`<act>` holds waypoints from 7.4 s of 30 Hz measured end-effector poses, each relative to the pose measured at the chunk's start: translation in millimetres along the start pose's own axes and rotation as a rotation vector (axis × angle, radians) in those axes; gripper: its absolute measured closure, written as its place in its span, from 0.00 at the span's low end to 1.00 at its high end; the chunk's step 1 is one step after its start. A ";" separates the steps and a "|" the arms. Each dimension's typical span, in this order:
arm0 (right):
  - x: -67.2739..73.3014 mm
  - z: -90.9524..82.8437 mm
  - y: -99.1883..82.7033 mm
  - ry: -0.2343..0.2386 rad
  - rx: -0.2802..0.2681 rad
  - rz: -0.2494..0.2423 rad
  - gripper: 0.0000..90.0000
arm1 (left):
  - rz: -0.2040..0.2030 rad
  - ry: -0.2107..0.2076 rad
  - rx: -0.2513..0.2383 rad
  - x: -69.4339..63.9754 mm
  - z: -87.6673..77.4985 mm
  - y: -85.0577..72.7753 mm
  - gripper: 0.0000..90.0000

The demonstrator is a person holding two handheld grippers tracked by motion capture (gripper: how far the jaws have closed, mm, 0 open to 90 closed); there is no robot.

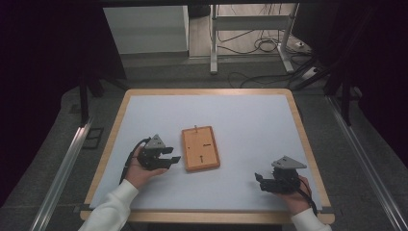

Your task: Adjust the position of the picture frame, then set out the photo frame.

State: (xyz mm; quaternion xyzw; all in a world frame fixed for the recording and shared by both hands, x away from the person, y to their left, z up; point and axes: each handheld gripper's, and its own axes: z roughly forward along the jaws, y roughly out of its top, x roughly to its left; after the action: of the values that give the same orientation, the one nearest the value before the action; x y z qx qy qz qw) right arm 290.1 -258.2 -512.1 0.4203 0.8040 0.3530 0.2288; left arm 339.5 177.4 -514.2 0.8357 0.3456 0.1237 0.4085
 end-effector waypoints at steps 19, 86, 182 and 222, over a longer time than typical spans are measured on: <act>1.0 -0.5 -1.8 0.003 -0.002 -0.008 0.17 | 0.062 -0.021 -0.012 24.6 58.1 65.1 0.40; 0.7 2.0 -1.3 -0.004 0.001 -0.008 0.17 | 0.081 -0.125 0.004 -14.6 73.8 62.8 0.94; 50.5 -3.4 13.3 0.096 -0.086 -0.172 0.15 | 0.082 -0.222 0.005 2.9 80.9 52.0 0.93; 141.7 27.0 38.3 0.143 -0.043 -0.493 0.07 | -0.066 -0.352 0.097 23.3 87.5 64.2 0.91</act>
State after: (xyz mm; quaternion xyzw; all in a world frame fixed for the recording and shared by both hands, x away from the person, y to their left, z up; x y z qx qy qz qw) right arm 250.9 -114.2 -510.4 0.1809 0.8886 0.3323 0.2594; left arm 429.9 113.5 -522.3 0.8514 0.3016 -0.0548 0.4256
